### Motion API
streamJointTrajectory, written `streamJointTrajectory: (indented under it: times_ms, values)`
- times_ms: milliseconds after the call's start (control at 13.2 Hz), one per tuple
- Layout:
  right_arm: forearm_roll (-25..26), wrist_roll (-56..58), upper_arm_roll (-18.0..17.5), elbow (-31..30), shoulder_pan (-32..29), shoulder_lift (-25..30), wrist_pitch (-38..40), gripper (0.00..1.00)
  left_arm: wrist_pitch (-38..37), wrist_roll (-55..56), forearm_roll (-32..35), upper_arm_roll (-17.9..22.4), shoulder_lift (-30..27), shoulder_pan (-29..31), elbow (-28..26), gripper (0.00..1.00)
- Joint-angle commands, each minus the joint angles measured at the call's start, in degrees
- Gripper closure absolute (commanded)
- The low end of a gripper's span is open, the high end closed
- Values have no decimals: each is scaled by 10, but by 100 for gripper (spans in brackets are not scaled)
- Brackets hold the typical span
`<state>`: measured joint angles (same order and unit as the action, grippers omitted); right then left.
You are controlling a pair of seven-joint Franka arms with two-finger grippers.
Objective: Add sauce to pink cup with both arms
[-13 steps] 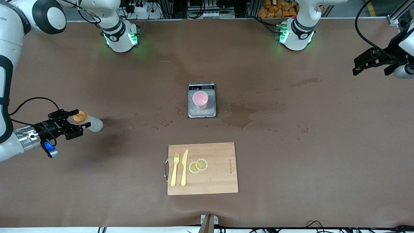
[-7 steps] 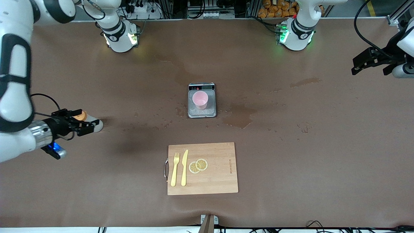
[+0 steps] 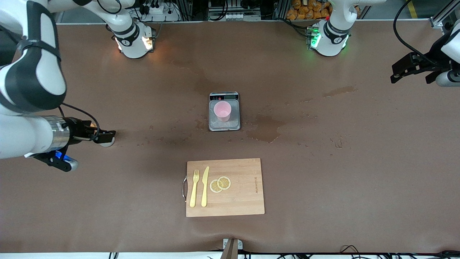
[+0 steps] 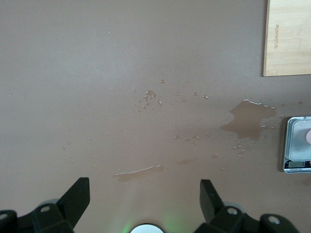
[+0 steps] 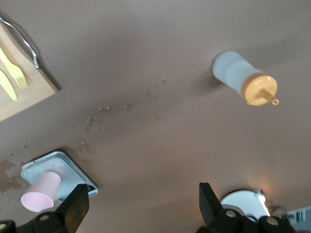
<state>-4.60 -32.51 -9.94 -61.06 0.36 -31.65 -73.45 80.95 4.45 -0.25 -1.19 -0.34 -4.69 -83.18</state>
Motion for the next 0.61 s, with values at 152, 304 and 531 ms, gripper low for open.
streamJointTrajectory:
  times_ms: [152,304,531]
  values:
    - [18,54,4,-303,1,195,-220,0,-7,3,-12,1,1,4,3,0]
    - [19,78,5,-282,-8,204,-213,0,-7,3,-10,1,1,4,3,0]
    - [13,216,13,-273,-51,256,-206,0,-9,0,-8,1,-2,7,4,0]
